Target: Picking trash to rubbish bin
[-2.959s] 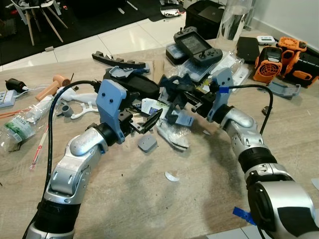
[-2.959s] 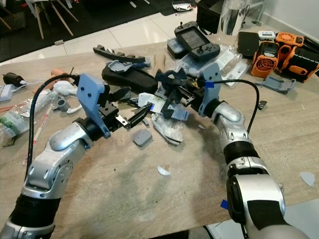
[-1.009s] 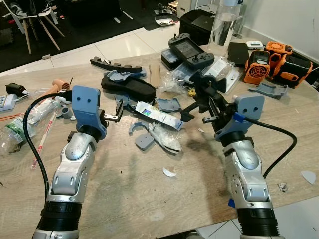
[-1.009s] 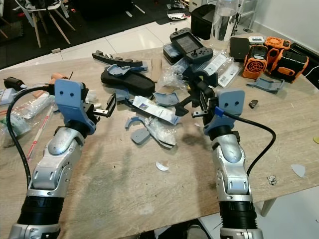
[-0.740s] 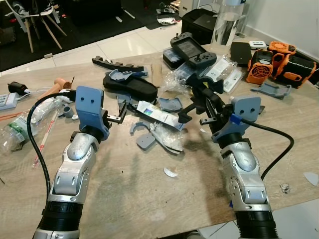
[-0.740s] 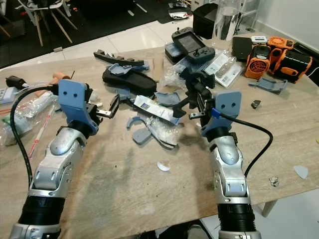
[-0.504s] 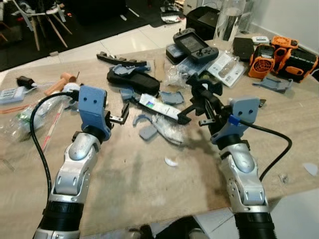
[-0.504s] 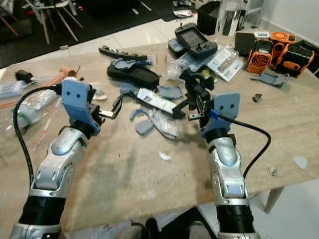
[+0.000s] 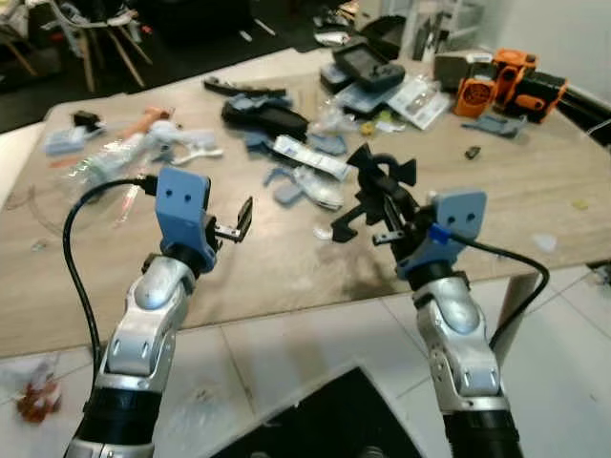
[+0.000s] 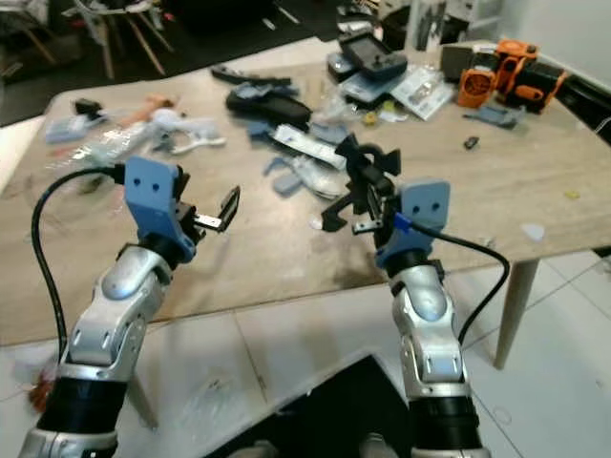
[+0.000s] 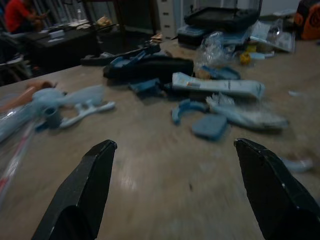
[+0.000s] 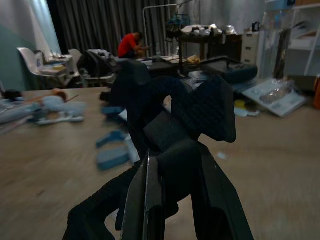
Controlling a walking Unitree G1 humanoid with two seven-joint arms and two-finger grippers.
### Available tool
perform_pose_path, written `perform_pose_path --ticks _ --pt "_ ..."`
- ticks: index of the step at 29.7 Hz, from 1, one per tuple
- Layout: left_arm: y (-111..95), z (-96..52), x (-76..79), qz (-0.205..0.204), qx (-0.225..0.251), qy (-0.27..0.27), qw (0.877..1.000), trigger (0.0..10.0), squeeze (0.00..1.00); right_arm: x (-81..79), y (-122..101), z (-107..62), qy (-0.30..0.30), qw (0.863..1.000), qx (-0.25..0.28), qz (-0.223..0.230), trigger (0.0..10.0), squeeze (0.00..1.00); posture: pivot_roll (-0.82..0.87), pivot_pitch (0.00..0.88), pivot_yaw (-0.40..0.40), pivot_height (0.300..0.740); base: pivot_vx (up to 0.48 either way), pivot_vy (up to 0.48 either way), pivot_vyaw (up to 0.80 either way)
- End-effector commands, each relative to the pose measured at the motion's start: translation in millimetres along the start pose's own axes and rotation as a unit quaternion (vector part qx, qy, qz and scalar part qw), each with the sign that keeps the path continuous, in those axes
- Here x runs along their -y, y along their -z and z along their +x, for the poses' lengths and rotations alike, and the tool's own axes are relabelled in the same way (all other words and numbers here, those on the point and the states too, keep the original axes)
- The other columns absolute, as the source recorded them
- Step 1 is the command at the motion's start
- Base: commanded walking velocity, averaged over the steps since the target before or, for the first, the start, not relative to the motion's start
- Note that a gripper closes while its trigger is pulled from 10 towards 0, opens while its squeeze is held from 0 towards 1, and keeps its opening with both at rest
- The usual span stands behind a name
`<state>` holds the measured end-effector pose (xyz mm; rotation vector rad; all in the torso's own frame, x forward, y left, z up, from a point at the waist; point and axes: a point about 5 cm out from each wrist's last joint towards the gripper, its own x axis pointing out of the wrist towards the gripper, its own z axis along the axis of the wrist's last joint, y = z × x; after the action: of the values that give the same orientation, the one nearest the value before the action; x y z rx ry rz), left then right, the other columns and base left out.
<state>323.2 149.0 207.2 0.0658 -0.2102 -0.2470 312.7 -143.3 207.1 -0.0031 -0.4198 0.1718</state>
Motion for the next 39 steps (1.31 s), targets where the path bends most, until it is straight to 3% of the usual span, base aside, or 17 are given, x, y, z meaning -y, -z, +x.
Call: perform_pose_path --ticks 1,11,29,39 --pt "0.8 -0.4 3.3 0.002 -0.002 0.016 1.000 10.0 0.00 2.9 -1.9 -3.0 0.010 1.000 0.005 0.000 10.0 0.00 0.00 0.144 0.111 0.740 0.000 0.000 0.00" --pt "1.2 -1.6 10.0 0.009 -0.003 0.048 0.999 10.0 0.00 4.2 -0.6 -5.5 0.020 1.000 0.002 0.006 10.0 0.00 0.00 0.149 0.117 0.740 0.000 0.000 0.00" --pt "5.7 -1.9 12.0 0.011 -0.014 0.055 0.998 10.0 0.00 6.2 2.7 -9.0 0.025 1.000 -0.007 0.008 10.0 0.00 0.00 0.158 0.118 0.740 0.000 0.000 0.00" --pt "9.8 -2.2 8.4 0.001 -0.023 0.038 0.999 10.0 0.00 7.5 5.4 -10.0 0.025 0.999 -0.014 0.016 10.0 0.00 -0.01 0.159 0.113 0.740 0.000 0.000 -0.80"
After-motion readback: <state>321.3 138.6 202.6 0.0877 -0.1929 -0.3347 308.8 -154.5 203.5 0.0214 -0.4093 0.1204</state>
